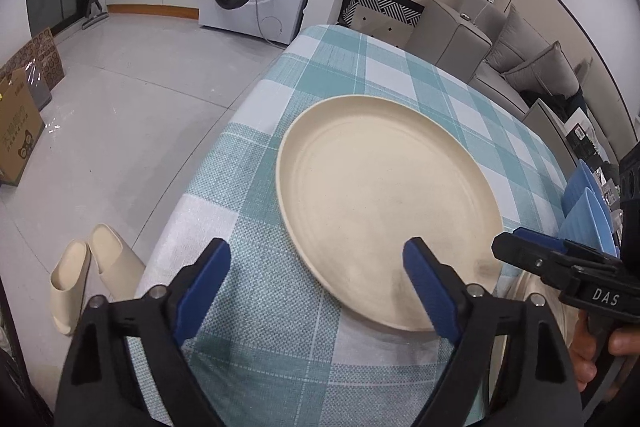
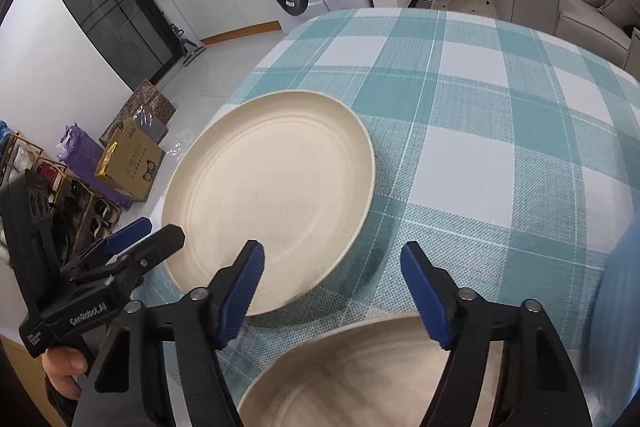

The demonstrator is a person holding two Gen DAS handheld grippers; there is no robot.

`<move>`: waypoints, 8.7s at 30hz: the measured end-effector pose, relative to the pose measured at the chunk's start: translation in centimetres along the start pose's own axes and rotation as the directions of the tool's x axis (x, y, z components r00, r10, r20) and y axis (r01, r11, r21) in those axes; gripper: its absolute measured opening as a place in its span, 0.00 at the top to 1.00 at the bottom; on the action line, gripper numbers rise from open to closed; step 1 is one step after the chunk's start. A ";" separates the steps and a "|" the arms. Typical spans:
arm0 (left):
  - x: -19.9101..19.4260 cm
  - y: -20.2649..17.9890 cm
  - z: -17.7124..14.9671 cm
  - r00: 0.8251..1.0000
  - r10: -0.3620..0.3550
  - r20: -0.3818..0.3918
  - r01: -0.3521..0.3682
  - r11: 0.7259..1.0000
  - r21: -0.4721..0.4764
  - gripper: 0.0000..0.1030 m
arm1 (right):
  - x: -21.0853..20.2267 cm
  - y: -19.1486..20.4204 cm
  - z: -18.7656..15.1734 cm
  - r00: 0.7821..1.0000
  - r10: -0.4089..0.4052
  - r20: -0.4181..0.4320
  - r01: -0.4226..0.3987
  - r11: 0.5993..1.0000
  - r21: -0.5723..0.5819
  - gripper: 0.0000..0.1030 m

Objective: Organize plates and bowls
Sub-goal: 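Move both tools toward the remaining cream plate, then close both tools together on the cream plate rim, then lift the cream plate with both tools and tilt it upright, then lower the held cream plate with both tools onto the other cream plate, then open both tools to release the stacked plate rim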

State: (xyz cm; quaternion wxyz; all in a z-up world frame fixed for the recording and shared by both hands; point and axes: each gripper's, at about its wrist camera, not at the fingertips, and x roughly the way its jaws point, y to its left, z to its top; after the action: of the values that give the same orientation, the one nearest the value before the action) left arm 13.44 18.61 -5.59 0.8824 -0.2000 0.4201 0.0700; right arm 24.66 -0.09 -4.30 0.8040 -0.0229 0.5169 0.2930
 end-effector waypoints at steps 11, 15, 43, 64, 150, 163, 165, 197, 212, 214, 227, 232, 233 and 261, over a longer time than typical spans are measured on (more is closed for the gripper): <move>0.6 -0.1 -0.4 0.999 -0.024 -0.024 0.024 1.000 0.006 0.40 | 0.8 -0.2 0.4 1.000 -0.007 0.005 0.007 1.000 -0.003 0.45; 0.7 -0.2 -0.4 0.999 -0.030 -0.023 0.031 0.999 0.011 0.49 | 1.0 -0.1 0.4 1.000 -0.011 0.002 0.011 1.000 -0.010 0.51; 0.3 -1.3 -0.8 1.000 0.013 -0.007 -0.012 0.997 0.081 0.73 | 1.0 1.0 -0.6 0.992 -0.114 0.057 0.119 0.989 -0.092 0.78; -3.2 -3.3 -0.5 0.997 -0.006 0.071 -0.003 0.993 0.121 0.72 | -3.4 1.3 -0.8 0.986 -0.103 0.128 0.115 0.989 -0.089 0.78; -6.7 -12.2 -8.1 0.999 -0.033 -0.004 0.033 0.948 0.317 0.72 | -15.2 0.9 -15.3 0.919 -0.306 0.248 0.327 0.944 -0.049 0.75; -6.4 -12.3 -8.8 0.999 -0.032 -0.023 0.038 0.946 0.323 0.72 | -14.6 0.0 -15.6 0.926 -0.311 0.215 0.328 0.944 -0.048 0.75; -6.4 -12.7 -9.0 0.999 -0.036 -0.024 0.042 0.943 0.331 0.72 | -14.7 -0.2 -15.8 0.925 -0.316 0.213 0.332 0.942 -0.044 0.75; -6.2 -14.5 -11.7 0.997 -0.015 -0.071 0.042 0.913 0.406 0.72 | -14.5 -2.0 -18.2 0.921 -0.372 0.115 0.382 0.920 -0.083 0.74; -6.1 -15.0 -12.1 0.997 0.015 -0.070 0.019 0.890 0.456 0.67 | -14.0 -2.3 -18.6 0.924 -0.370 0.095 0.379 0.920 -0.097 0.71; -6.1 -15.1 -12.1 0.997 0.016 -0.069 0.017 0.889 0.458 0.67 | -14.0 -2.3 -18.6 0.925 -0.367 0.094 0.376 0.922 -0.098 0.70; -6.2 -14.8 -12.0 0.997 -0.006 -0.071 0.037 0.892 0.450 0.65 | -14.1 -3.1 -18.6 0.935 -0.343 0.089 0.351 0.931 -0.101 0.67; -6.1 -14.5 -11.7 0.997 -0.027 -0.075 0.056 0.901 0.431 0.62 | -14.3 -3.3 -18.6 0.937 -0.339 0.087 0.346 0.933 -0.098 0.66; -6.0 -14.4 -11.6 0.997 -0.030 -0.075 0.060 0.903 0.425 0.62 | -14.3 -3.4 -18.6 0.938 -0.335 0.087 0.343 0.934 -0.097 0.65; -8.2 -14.1 -10.5 0.994 -0.107 -0.010 0.102 0.908 0.407 0.05 | -15.8 -1.4 -18.6 0.962 -0.209 0.178 0.236 0.960 -0.150 0.01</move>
State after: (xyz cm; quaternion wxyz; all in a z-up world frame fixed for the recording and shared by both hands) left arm 4.83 1.81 -1.03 0.9097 -0.0338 0.4087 -0.0650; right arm 5.49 -14.60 0.07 0.8659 -0.1260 0.4179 0.2444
